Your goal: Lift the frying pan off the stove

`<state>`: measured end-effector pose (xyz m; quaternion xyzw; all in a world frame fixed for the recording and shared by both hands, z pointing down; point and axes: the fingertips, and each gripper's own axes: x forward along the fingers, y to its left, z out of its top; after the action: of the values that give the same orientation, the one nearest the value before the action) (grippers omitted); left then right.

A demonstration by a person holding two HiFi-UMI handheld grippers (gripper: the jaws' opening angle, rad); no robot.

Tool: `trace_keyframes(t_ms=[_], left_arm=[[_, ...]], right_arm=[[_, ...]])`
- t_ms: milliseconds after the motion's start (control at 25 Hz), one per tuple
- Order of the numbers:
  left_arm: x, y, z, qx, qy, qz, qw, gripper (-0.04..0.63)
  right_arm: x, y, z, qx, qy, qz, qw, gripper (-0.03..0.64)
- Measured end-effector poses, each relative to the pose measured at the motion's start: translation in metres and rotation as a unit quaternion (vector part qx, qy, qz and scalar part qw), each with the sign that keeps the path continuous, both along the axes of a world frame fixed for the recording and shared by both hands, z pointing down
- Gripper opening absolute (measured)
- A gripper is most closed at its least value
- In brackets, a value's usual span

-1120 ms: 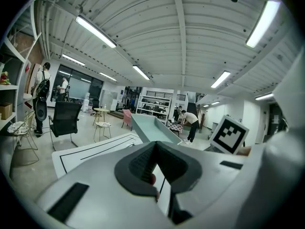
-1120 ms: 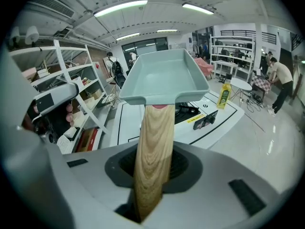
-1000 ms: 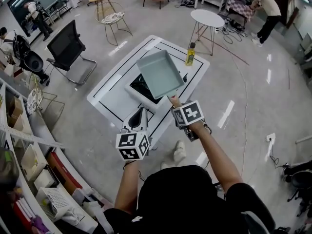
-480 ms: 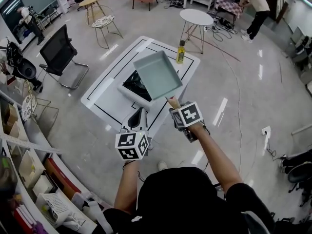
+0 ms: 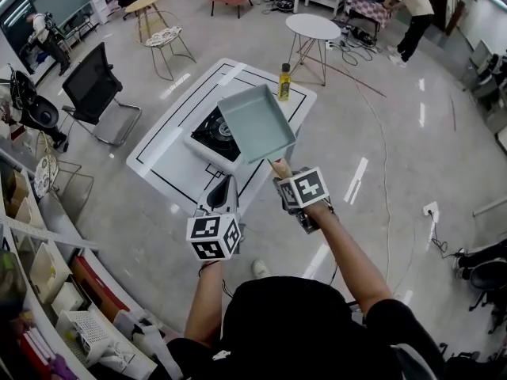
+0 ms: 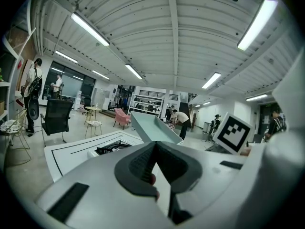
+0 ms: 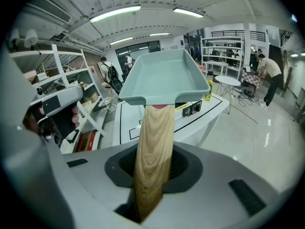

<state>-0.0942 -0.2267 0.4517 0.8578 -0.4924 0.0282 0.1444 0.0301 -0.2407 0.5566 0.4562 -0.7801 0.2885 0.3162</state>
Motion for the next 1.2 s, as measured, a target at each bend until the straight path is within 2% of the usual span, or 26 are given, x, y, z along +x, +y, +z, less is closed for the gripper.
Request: trace_keyframes(t_ms=[520, 760, 1200], left_arm=[[0.056, 0.076, -0.006, -0.002, -0.006, -0.009, 0.9999, 0.011], [0.068, 0.118, -0.006, -0.001, -0.011, -0.014, 0.9998, 0.011], [0.084, 0.188, -0.012, 0.013, -0.02, -0.014, 0.9996, 0.011]], right_arm=[[0.05, 0.069, -0.023, 0.026, -0.004, -0.013, 1.0, 0.071], [0.065, 0.111, -0.023, 0.014, -0.017, 0.004, 1.0, 0.071], [0.083, 0.178, -0.028, 0.024, -0.01, 0.008, 1.0, 0.071]])
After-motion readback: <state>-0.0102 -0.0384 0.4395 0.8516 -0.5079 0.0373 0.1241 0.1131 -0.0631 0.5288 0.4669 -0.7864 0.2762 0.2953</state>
